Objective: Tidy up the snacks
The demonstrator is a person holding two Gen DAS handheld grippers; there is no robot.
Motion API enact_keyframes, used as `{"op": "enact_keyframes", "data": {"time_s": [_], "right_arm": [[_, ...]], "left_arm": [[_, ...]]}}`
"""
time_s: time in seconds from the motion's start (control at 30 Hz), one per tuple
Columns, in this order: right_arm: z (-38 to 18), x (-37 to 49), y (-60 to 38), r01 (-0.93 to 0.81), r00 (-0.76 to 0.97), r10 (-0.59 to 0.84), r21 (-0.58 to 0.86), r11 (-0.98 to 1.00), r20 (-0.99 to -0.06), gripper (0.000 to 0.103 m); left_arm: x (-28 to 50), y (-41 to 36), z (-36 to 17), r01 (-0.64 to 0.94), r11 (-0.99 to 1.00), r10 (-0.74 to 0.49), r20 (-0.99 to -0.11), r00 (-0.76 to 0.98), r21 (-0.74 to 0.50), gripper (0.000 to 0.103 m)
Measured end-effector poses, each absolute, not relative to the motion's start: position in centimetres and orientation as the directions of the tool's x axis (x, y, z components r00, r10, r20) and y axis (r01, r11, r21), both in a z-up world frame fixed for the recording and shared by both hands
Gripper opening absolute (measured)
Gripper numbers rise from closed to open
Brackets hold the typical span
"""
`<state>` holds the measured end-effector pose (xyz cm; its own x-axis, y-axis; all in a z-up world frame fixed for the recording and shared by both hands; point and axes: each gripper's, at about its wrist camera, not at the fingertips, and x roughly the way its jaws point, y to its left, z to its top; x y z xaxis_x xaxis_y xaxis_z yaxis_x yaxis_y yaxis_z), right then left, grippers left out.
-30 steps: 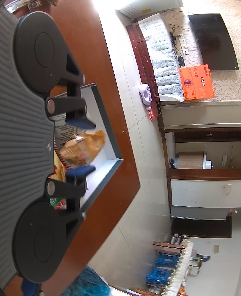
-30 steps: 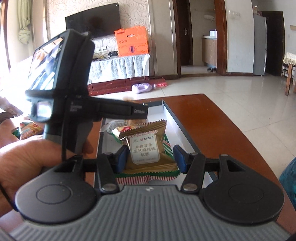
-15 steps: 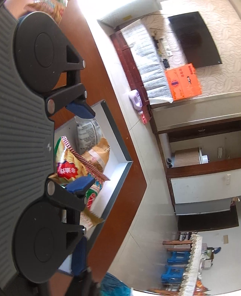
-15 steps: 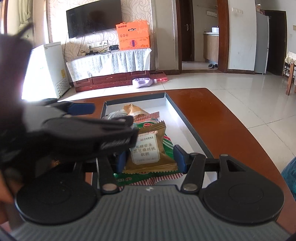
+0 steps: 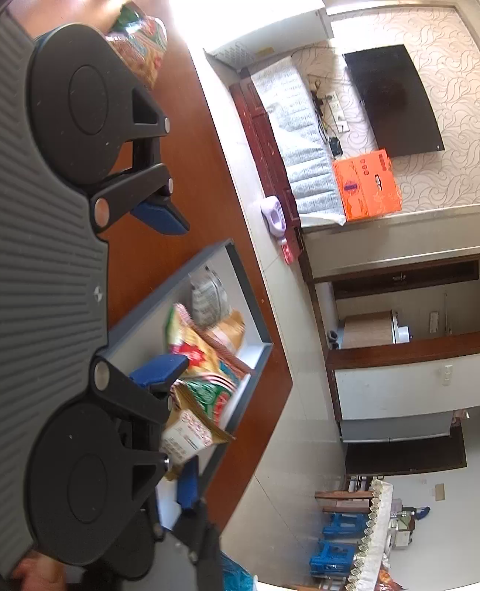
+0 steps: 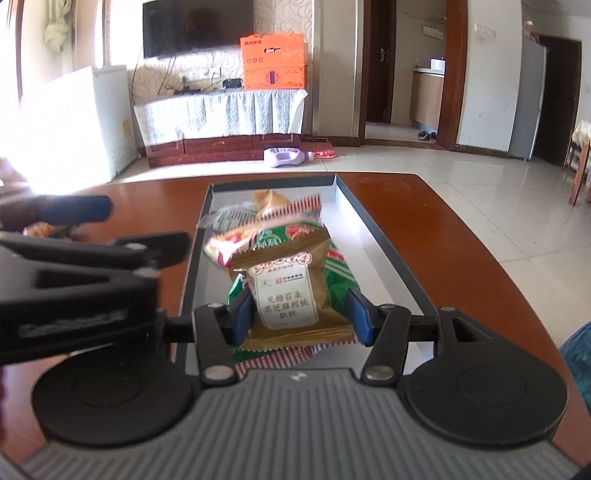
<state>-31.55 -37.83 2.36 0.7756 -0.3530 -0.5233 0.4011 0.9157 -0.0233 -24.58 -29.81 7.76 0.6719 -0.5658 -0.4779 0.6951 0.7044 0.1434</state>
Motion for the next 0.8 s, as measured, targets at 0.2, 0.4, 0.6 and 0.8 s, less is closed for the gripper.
{"op": "enact_keyframes", "data": {"time_s": [0.2, 0.4, 0.6, 0.8], "right_arm": [[1.9, -32.0, -38.5, 0.424, 0.766, -0.341, 0.029, 0.905, -0.545, 0.057], [2.0, -32.2, -38.5, 0.439, 0.767, -0.342, 0.055, 0.897, -0.543, 0.057], [3.0, -33.2, -37.4, 0.454, 0.788, -0.387, 0.027, 0.891, -0.479, 0.083], [4.2, -34.3, -36.0, 0.434, 0.822, -0.385, 0.025, 0.9, -0.421, 0.083]], "left_arm": [[-26.0, -26.7, 7.2, 0.678, 0.713, -0.531, -0.492, 0.69, 0.181, 0.079], [-26.9, -25.3, 6.6, 0.68, 0.707, -0.524, -0.501, 0.689, 0.194, 0.079], [-27.3, -25.8, 6.4, 0.689, 0.692, -0.531, -0.493, 0.689, 0.217, 0.08], [-27.6, -25.2, 5.9, 0.689, 0.691, -0.53, -0.497, 0.687, 0.216, 0.082]]}}
